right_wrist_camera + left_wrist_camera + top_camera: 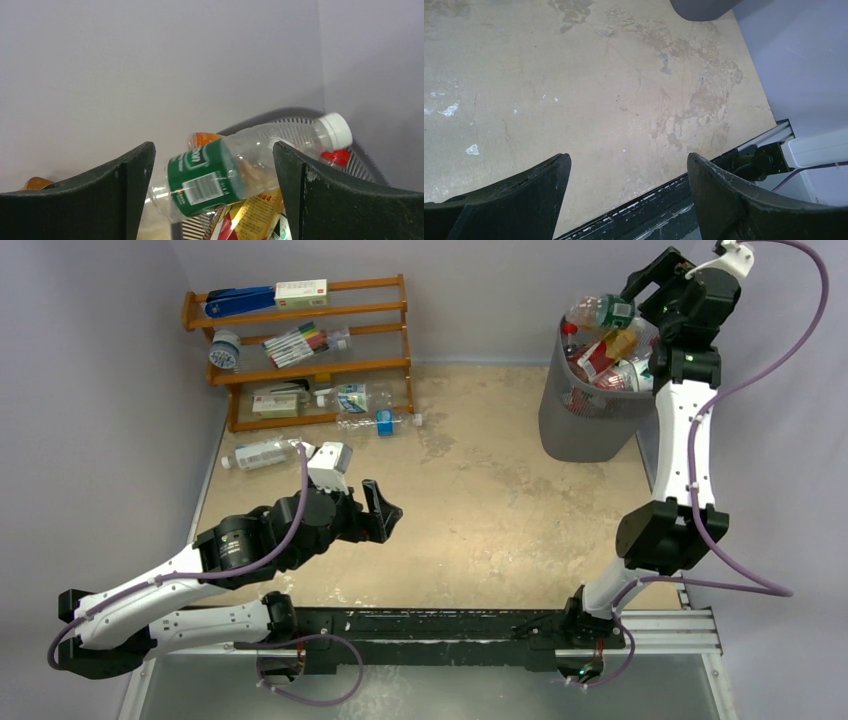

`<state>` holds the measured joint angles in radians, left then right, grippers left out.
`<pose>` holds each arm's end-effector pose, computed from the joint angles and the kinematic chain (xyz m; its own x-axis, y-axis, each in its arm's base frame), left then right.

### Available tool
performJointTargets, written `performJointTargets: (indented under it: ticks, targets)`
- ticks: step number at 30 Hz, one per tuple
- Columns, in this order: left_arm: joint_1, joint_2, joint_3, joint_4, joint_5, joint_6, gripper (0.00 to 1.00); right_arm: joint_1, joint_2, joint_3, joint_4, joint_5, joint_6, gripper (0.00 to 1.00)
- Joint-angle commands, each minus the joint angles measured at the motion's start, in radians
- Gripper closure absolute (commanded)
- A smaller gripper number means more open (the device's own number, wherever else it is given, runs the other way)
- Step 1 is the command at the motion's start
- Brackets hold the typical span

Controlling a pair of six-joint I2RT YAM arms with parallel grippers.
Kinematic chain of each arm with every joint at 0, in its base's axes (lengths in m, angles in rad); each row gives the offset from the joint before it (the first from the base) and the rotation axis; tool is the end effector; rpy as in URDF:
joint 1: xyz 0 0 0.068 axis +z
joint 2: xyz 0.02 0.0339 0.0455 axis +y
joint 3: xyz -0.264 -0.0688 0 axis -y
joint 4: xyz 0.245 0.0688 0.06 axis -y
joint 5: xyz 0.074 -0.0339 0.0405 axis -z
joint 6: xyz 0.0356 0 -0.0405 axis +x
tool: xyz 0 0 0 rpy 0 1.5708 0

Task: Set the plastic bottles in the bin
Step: Place the plastic bottle in the trash bin.

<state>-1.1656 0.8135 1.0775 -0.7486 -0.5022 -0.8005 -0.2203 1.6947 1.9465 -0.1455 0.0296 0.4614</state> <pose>0.0759 -0.1335 0.3782 -0.5855 -0.2308 -0.7771 0.3122 0.8205 -0.4789 0.3744 -0.0849 0.5063 0.2027 0.4106 -0.8890 0.1752 0.8780 0.4455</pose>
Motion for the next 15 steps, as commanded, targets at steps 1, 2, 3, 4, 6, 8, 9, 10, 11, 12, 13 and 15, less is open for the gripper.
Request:
performJointTargets:
  ticks: [1, 2, 3, 4, 6, 8, 9, 10, 11, 12, 13, 15]
  targets:
    - [-0.002, -0.011, 0.033, 0.046, -0.002, 0.007, 0.14, -0.011, -0.059, 0.072, -0.014, -0.037, -0.024, 0.1]
    - [-0.002, -0.009, 0.033, 0.048, -0.001, 0.009, 0.14, -0.011, -0.063, 0.077, -0.02, -0.044, -0.027, 0.1]
    - [-0.002, -0.008, 0.032, 0.05, 0.0, 0.008, 0.14, -0.011, -0.067, 0.079, -0.023, -0.05, -0.03, 0.1]
    - [-0.002, -0.006, 0.032, 0.052, 0.002, 0.008, 0.14, -0.011, -0.074, 0.079, -0.027, -0.053, -0.033, 0.1]
    - [-0.002, -0.002, 0.032, 0.058, 0.006, 0.006, 0.14, -0.013, -0.088, 0.077, -0.03, -0.058, -0.04, 0.1]
    - [-0.002, 0.0, 0.032, 0.064, 0.009, 0.006, 0.14, -0.013, -0.093, 0.081, -0.04, -0.06, -0.047, 0.1]
    - [-0.002, 0.001, 0.031, 0.067, 0.012, 0.006, 0.14, -0.014, -0.096, 0.082, -0.045, -0.062, -0.05, 0.09]
    - [-0.002, 0.003, 0.03, 0.07, 0.013, 0.006, 0.14, -0.015, -0.096, 0.083, -0.05, -0.064, -0.054, 0.09]
    - [-0.002, 0.003, 0.029, 0.071, 0.014, 0.006, 0.14, -0.017, -0.097, 0.08, -0.055, -0.064, -0.056, 0.09]
    - [-0.002, 0.003, 0.027, 0.073, 0.016, 0.005, 0.14, -0.017, -0.099, 0.078, -0.061, -0.062, -0.058, 0.09]
    - [-0.002, 0.004, 0.026, 0.074, 0.016, 0.004, 0.14, -0.02, -0.101, 0.071, -0.065, -0.064, -0.059, 0.09]
    - [-0.002, 0.001, 0.025, 0.076, 0.017, 0.003, 0.14, -0.027, -0.112, 0.046, -0.062, -0.074, -0.057, 0.09]
